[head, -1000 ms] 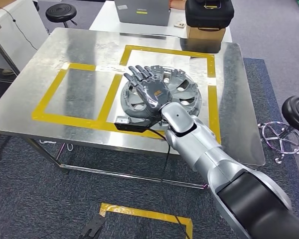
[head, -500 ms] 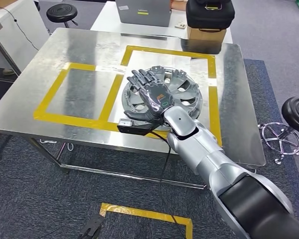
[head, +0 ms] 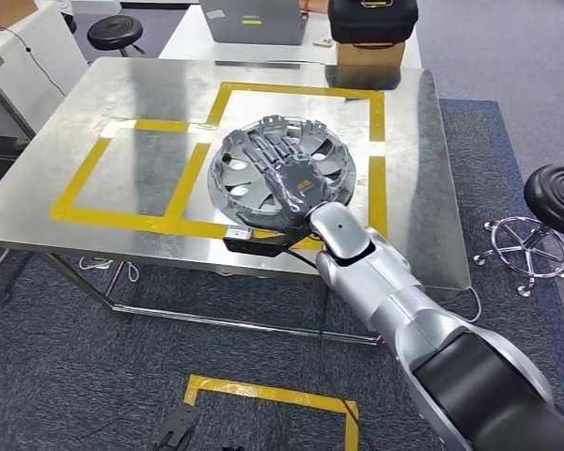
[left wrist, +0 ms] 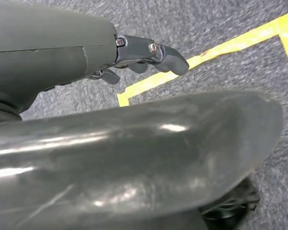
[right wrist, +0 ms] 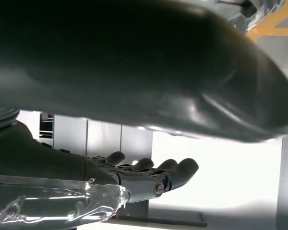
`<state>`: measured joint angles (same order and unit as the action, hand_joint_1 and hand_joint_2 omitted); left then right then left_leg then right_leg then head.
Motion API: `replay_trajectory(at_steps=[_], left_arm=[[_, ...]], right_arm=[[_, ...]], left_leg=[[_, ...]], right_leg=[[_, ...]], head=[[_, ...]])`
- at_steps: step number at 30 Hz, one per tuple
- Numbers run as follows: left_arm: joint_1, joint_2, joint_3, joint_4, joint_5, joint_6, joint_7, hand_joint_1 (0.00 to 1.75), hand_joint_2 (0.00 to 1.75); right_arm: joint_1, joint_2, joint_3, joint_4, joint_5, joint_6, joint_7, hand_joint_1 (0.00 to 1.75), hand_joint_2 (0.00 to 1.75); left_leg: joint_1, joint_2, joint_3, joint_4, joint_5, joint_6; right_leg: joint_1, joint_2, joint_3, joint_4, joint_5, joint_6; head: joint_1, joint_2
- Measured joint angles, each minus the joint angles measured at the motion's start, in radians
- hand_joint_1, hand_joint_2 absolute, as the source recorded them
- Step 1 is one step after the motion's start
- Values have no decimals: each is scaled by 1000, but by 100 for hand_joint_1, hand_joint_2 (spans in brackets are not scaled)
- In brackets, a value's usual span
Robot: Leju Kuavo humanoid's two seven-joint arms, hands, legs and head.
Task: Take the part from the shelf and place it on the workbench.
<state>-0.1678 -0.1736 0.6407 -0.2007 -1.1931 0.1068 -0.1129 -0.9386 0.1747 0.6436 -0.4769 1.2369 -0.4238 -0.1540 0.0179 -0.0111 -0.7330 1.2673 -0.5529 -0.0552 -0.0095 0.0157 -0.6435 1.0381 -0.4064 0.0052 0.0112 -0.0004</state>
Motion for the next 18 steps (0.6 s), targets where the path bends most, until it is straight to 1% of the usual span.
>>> replay_trajectory(at_steps=[1, 2, 3, 4, 5, 6, 7, 9, 10, 11, 12, 13, 14, 15, 16, 17, 18], left_arm=[[0, 0, 0, 0, 0, 0, 0, 0, 0], [-1, 0, 0, 0, 0, 0, 0, 0, 0], [-2, 0, 0, 0, 0, 0, 0, 0, 0], [-4, 0, 0, 0, -1, 1, 0, 0, 0], [-6, 0, 0, 0, -1, 1, 0, 0, 0], [-8, 0, 0, 0, -1, 1, 0, 0, 0], [-9, -1, 0, 0, -1, 1, 0, 0, 0], [-7, -1, 1, 0, -2, 2, 0, 0, 0], [-5, -1, 1, 0, -2, 2, 0, 0, 0], [-4, -1, 1, 0, -3, 2, 0, 0, 0], [-4, -1, 1, 0, -3, 2, 0, 0, 0], [-4, -2, 2, 0, -4, 2, 0, 0, 0], [-4, -2, 2, 0, -4, 2, 0, 0, 0], [-4, -2, 2, 0, -4, 2, 0, 0, 0], [-4, -2, 2, 0, -4, 2, 0, 0, 0], [-4, -2, 2, 0, -4, 2, 0, 0, 0], [-3, -3, 3, 0, -4, 2, 0, 0, 0]], right_arm=[[0, 0, 0, 0, 0, 0, 0, 0, 0], [0, 0, 0, 0, 0, 0, 0, 0, 0], [-1, 0, 0, 0, 0, 0, 0, 0, 0], [-2, 0, 0, 0, 0, 0, 1, 0, 0], [-4, 0, 0, 0, -1, 0, 1, 0, 0], [-4, 0, 0, 0, -2, 0, 1, 0, 0], [-4, 0, 0, 0, -2, 0, 1, 0, 0], [1, -1, 1, 0, -3, 0, 1, 0, 0], [3, -2, 2, 1, -3, 1, 0, 0, 0], [5, -3, 2, 1, -3, 1, 0, 0, 0], [6, -4, 2, 2, -3, 2, 1, 0, 0], [6, -5, 3, 2, -3, 2, 1, 0, 0], [7, -5, 4, 2, -3, 2, 1, 0, 0], [8, -5, 4, 2, -3, 2, 1, 0, 0], [9, -5, 5, 2, -3, 2, 1, 0, 0], [9, -5, 5, 2, -3, 2, 1, 0, 0], [9, -5, 6, 2, -3, 2, 1, 0, 0]], left_leg=[[-1, 0, 12, 1, 7, 3], [-2, 0, 41, -32, 27, 8], [-4, 0, 84, -87, 50, 14], [-7, 0, 131, -152, 63, 19], [-10, 0, 169, -208, 68, 24], [-14, 0, 191, -245, 68, 27], [-18, -1, 199, -265, 67, 31], [-21, -1, 190, -273, 83, 42], [-21, 0, 183, -275, 93, 49], [-20, 1, 175, -278, 104, 56], [-19, 2, 164, -279, 115, 61], [-19, 2, 152, -279, 125, 65], [-19, 2, 139, -279, 136, 66], [-19, 3, 126, -278, 146, 66], [-19, 3, 112, -278, 157, 66], [-19, 3, 99, -278, 168, 64], [-18, 3, 86, -277, 178, 62]], right_leg=[[3, 0, -10, 0, 8, -1], [5, 0, -19, 0, 16, 0], [6, 0, -28, 0, 24, 1], [8, 0, -37, 1, 32, 4], [9, 0, -43, 1, 39, 8], [9, 0, -48, 0, 48, 14], [8, -1, -51, -4, 57, 20], [3, -3, -56, -11, 72, 32], [1, -4, -62, -3, 59, 37], [1, -4, -74, 25, 27, 41], [0, -5, -90, 73, -18, 45], [1, -6, -108, 141, -72, 47], [1, -6, -122, 211, -111, 49], [1, -6, -128, 261, -128, 51], [1, -6, -119, 282, -124, 52], [1, -6, -90, 263, -102, 51], [1, -6, -44, 212, -77, 51]], head=[[0, 0], [0, 0], [0, 0], [0, 0], [0, 0], [0, 0], [1, 0], [1, 0], [2, 0], [2, 0], [2, 0], [3, 0], [3, 0], [2, 0], [3, 0], [3, 0], [3, 0]])
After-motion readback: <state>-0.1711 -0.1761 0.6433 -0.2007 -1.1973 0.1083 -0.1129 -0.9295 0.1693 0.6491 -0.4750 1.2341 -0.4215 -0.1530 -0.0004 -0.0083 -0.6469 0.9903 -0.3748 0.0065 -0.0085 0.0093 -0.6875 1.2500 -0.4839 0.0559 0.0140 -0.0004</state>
